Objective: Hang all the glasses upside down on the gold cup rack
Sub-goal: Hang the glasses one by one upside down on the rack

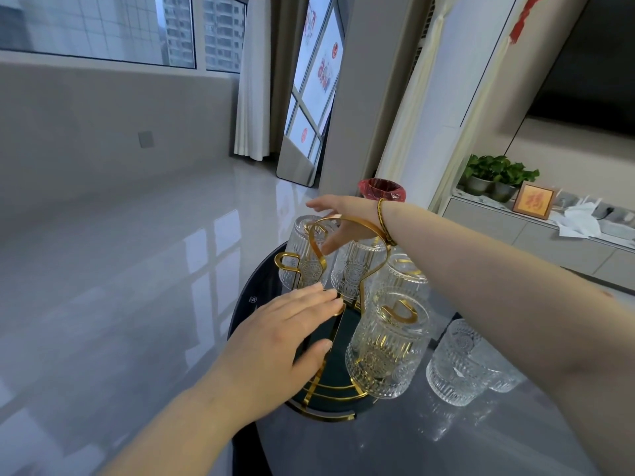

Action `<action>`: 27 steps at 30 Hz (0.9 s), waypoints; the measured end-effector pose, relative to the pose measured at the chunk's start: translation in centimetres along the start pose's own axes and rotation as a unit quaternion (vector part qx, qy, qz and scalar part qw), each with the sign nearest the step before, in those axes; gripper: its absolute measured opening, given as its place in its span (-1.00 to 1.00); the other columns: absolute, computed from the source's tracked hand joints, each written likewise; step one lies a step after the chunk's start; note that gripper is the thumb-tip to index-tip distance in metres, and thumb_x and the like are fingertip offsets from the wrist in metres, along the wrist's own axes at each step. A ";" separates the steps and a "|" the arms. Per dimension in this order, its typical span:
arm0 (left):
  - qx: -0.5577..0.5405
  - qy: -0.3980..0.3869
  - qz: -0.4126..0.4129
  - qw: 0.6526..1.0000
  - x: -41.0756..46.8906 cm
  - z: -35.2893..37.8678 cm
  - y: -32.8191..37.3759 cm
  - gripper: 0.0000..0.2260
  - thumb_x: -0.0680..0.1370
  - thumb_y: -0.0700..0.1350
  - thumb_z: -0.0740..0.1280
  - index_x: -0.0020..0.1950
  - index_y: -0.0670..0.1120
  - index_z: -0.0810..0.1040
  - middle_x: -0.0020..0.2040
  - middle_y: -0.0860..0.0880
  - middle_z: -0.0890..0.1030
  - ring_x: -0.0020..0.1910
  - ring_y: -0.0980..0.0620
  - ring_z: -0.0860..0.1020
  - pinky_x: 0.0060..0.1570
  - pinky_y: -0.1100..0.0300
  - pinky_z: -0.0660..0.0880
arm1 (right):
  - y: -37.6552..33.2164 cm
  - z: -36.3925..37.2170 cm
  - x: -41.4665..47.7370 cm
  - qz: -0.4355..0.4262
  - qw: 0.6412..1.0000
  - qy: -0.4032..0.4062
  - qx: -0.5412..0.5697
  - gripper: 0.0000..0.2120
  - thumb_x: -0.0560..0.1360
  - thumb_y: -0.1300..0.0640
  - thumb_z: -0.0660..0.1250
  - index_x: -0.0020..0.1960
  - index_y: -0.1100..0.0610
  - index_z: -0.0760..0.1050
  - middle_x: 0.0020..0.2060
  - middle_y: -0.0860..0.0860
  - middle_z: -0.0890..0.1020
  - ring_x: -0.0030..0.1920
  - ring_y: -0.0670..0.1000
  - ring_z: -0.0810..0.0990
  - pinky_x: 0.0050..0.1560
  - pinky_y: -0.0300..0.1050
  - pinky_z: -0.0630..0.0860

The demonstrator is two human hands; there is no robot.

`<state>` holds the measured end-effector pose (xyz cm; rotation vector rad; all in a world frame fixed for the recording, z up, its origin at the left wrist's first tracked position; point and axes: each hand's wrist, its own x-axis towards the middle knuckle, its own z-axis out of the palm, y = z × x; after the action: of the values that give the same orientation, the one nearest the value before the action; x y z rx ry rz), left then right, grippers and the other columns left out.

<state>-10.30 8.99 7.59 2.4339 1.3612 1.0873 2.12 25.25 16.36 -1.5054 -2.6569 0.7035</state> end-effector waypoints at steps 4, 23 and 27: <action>0.031 0.011 0.011 0.999 0.0 0.2 -0.1 -0.57 0.41 -0.04 0.25 0.29 0.04 0.37 0.23 0.25 0.24 0.28 0.37 0.10 0.28 0.08 0.00 | 0.1 -0.2 -0.4 0.011 1.000 0.021 0.009 -0.19 0.31 0.20 0.42 0.41 0.10 0.02 0.41 0.09 0.22 0.38 0.10 0.23 0.34 0.01 0.23; 0.056 -0.058 0.082 0.993 -5.2 7.8 8.5 -0.72 0.48 -0.07 0.16 0.06 -0.10 0.59 0.10 -0.04 0.62 0.21 0.04 0.44 0.34 0.36 -0.10 | 8.0 3.5 -18.8 0.043 0.912 0.399 0.084 -0.66 0.41 0.17 0.31 0.18 0.14 0.42 0.07 0.02 0.53 0.10 -0.04 0.45 0.10 -0.33 0.29; 0.089 -0.107 0.060 0.988 -5.9 11.6 8.7 -0.59 0.16 -0.14 0.60 -0.03 -0.05 0.63 0.00 0.01 0.67 0.02 0.01 0.61 0.23 0.36 0.10 | 11.6 8.2 -22.6 0.104 0.849 0.483 0.190 -0.64 0.39 0.15 0.35 0.17 0.10 0.40 0.01 -0.12 0.44 0.04 -0.14 0.40 0.10 -0.29 0.29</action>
<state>1.36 1.73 0.02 2.6975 1.3095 0.7252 21.88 8.75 9.24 -1.4713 -1.5250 0.2919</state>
